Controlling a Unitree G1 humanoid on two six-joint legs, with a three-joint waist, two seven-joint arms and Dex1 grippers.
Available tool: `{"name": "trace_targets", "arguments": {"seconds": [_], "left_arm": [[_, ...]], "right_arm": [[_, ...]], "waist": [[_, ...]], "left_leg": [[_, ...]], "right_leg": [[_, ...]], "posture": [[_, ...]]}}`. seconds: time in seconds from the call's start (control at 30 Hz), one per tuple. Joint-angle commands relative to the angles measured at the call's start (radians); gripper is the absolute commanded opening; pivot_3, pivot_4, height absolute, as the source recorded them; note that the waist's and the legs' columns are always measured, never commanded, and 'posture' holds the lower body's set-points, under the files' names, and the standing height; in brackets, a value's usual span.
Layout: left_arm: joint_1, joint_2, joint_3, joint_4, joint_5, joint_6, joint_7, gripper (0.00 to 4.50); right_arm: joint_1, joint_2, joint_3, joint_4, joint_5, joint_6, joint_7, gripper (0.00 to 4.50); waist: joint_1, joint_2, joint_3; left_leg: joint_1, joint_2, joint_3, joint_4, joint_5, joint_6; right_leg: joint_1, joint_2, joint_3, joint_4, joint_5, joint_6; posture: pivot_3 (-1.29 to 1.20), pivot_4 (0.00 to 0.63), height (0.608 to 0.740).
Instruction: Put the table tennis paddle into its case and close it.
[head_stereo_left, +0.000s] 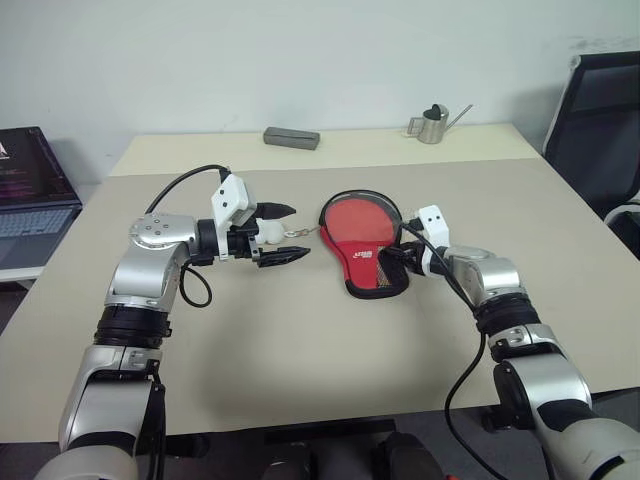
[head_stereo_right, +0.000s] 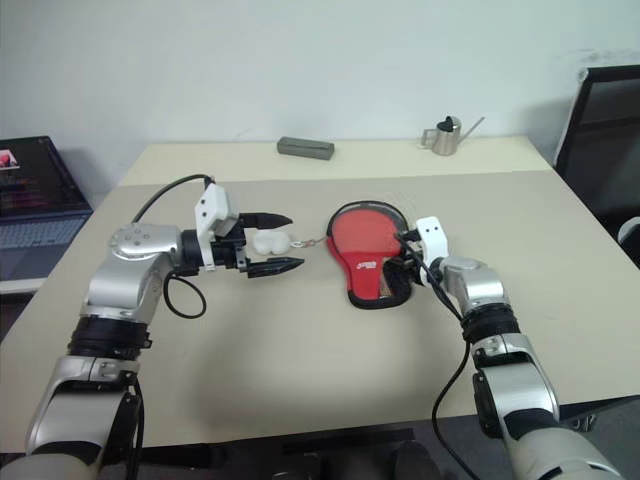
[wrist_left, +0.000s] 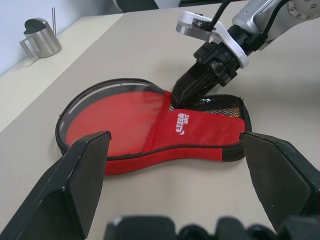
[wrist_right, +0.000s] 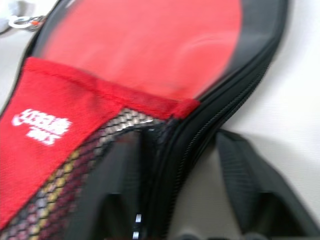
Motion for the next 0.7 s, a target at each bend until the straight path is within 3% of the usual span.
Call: {"name": "trace_targets", "arguments": {"seconds": [0.03, 0.13, 0.43, 0.7], "left_arm": [[-0.004, 0.015, 0.006, -0.038, -0.005, -0.010, 0.000, 4.50], [0.001, 0.015, 0.007, -0.044, -0.006, -0.008, 0.000, 4.50], [0.032, 0.048, 0.029, -0.113, -0.074, 0.082, -0.052, 4.50], [0.167, 0.146, 0.000, -0.313, -0.166, 0.237, -0.171, 4.50]], "right_arm": [[0.024, 0.026, 0.048, 0.047, -0.032, 0.024, 0.003, 0.92], [0.023, 0.031, 0.043, 0.044, -0.034, 0.025, -0.002, 0.08], [0.037, 0.006, -0.012, -0.070, 0.014, 0.157, -0.013, 0.03], [0.090, 0.026, -0.051, -0.295, 0.085, 0.369, -0.064, 0.03]], "waist": [[0.000, 0.000, 0.000], [0.000, 0.000, 0.000], [0.001, 0.000, 0.000], [0.007, 0.000, 0.000]], "left_leg": [[0.001, 0.000, 0.000, 0.000, 0.000, 0.000], [0.006, 0.000, 0.000, -0.001, 0.000, 0.000], [0.006, 0.000, 0.000, -0.003, 0.000, 0.000], [0.005, 0.001, 0.001, -0.015, 0.000, -0.001]], "right_leg": [[0.001, 0.000, 0.000, 0.000, 0.000, 0.000], [0.005, 0.000, 0.000, 0.000, 0.000, 0.000], [0.004, 0.000, 0.001, 0.000, 0.000, 0.000], [-0.001, -0.001, 0.000, -0.004, -0.003, -0.002]], "posture": [[0.00, 0.150, 0.740], [0.00, 0.150, 0.740], [0.00, 0.150, 0.740], [0.00, 0.150, 0.740]]}}
